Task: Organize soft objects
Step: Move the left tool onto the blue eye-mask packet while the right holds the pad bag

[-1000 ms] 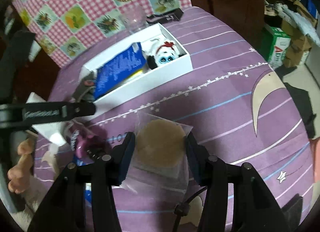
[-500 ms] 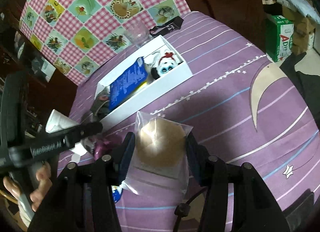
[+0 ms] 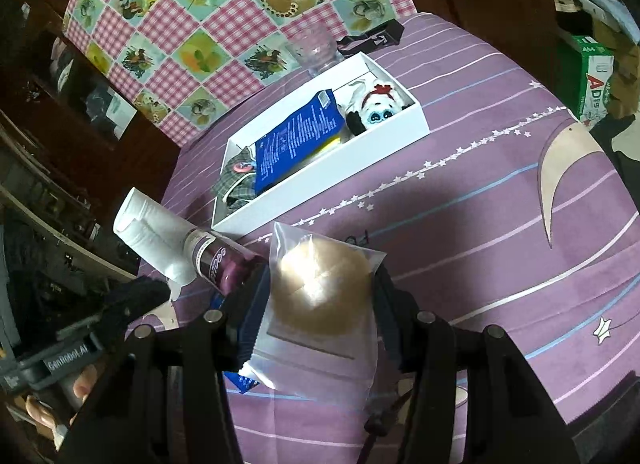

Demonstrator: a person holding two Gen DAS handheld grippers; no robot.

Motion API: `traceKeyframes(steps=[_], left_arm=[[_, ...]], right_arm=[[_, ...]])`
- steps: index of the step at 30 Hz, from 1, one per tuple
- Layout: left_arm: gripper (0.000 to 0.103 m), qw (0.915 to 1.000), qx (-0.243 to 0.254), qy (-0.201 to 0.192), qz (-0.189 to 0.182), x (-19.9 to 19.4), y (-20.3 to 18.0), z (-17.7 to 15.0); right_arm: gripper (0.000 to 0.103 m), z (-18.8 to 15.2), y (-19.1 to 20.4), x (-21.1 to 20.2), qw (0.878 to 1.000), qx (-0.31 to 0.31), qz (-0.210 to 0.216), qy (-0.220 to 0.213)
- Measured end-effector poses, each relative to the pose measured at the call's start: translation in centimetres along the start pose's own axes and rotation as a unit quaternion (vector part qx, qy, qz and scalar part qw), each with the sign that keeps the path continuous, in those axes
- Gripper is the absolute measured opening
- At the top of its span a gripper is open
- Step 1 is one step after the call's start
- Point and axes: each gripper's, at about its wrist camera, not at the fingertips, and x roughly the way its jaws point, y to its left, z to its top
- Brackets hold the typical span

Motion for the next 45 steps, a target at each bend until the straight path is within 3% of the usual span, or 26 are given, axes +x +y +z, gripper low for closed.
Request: traceKeyframes(steps=[3,8,16,19,24,28,32,39,45], left_arm=[[0.062,0.9999,-0.001,-0.007,-0.012,-0.1,1.0,-0.7],[0.066,0.9981,-0.022,-0.014,-0.056,0.9,2.9,-1.9],[0.068,0.9980,-0.014,-0.009,-0.061,4.1,3.5,-3.6],[0.081,0.9997,0.003,-0.008,-0.023,5.1,3.3,-4.2],[0.082,0.9991,0.018,0.024,0.030,8.0,3.6,-4.8],[0.084,0.9995,0.016,0.017,0.022,8.1,3.9,-4.9],[0.103,0.9982,0.047,0.022,0.030,8.9,2.6,-5.3],[0.103,0.9977,0.043,-0.035,0.038,8.7,1.3,-6.7],[0.103,0.9976,0.028,-0.037,0.051,8.5,0.9,-7.1]], right_arm=[[0.053,-0.1,0.0,0.1,1.000,0.003,0.000,0.004],[0.053,0.0,-0.2,0.2,1.000,0.009,0.007,0.012],[0.054,-0.1,0.0,0.1,1.000,0.002,0.006,0.015],[0.054,0.0,-0.1,0.2,1.000,0.001,0.002,0.016],[0.054,-0.1,0.0,0.7,1.000,-0.003,-0.005,0.024],[0.054,-0.3,0.2,1.1,0.999,-0.014,-0.016,0.029],[0.054,-0.4,0.2,1.4,0.999,-0.015,-0.020,0.035],[0.054,-0.5,0.1,1.7,0.999,-0.014,-0.023,0.045],[0.054,-0.5,0.1,1.8,0.998,-0.012,-0.024,0.050]])
